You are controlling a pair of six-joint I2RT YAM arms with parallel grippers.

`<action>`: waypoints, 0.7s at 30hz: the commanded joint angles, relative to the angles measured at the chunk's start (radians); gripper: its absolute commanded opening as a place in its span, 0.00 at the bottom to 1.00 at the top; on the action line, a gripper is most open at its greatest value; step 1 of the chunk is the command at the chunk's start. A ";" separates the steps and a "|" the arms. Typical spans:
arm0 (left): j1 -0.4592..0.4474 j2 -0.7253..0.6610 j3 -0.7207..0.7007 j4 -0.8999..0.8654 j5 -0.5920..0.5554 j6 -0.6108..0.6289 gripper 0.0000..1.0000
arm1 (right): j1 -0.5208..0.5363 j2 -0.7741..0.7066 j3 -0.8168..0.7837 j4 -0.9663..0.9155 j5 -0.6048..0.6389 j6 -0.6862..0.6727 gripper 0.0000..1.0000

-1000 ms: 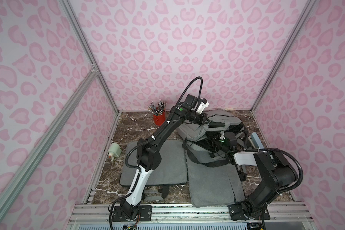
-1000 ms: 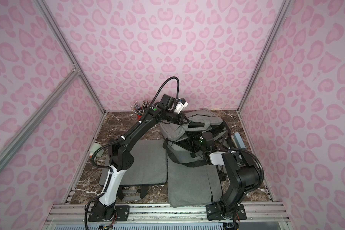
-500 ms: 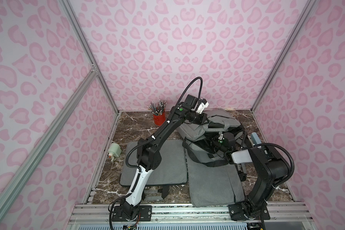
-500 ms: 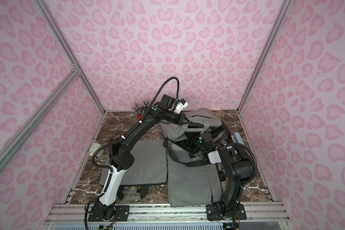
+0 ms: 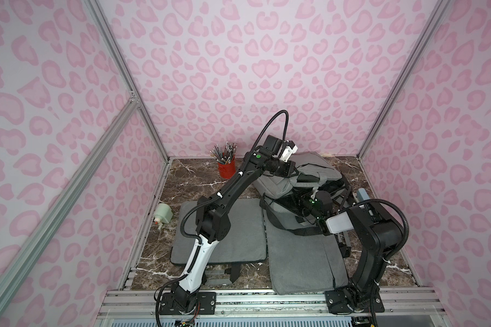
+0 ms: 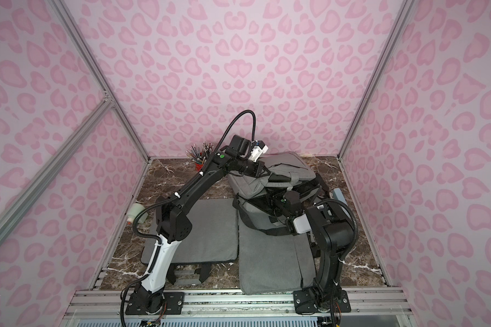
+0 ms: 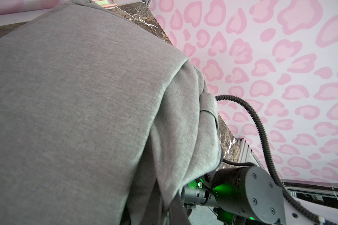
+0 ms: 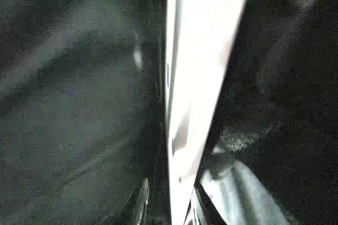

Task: Open the zippered laptop bag and take out the laptop
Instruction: Take out the laptop from the zippered laptop bag.

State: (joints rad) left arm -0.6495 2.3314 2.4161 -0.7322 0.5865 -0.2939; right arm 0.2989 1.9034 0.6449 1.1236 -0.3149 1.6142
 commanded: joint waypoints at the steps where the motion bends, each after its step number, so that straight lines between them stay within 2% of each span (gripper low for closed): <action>1: -0.009 -0.008 0.017 0.080 0.160 -0.013 0.01 | 0.003 0.040 0.002 0.296 0.107 0.046 0.39; 2: -0.009 -0.006 0.017 0.080 0.164 -0.014 0.02 | 0.005 0.054 0.014 0.314 0.100 0.044 0.39; 6: -0.014 0.003 0.016 0.093 0.196 -0.025 0.02 | 0.023 0.046 0.050 0.156 0.101 -0.008 0.38; 9: -0.018 0.003 0.016 0.092 0.210 -0.026 0.01 | 0.016 0.079 0.052 0.178 0.104 0.014 0.36; 14: -0.023 0.002 0.017 0.100 0.233 -0.033 0.02 | 0.011 0.087 0.144 -0.053 0.085 -0.030 0.32; 21: -0.024 0.008 0.017 0.123 0.260 -0.047 0.02 | 0.010 0.180 0.185 0.025 0.043 0.036 0.32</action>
State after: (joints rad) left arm -0.6605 2.3421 2.4161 -0.6819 0.6605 -0.3168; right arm 0.3092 2.0514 0.8318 1.0809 -0.2630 1.6146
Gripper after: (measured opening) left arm 0.083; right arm 0.321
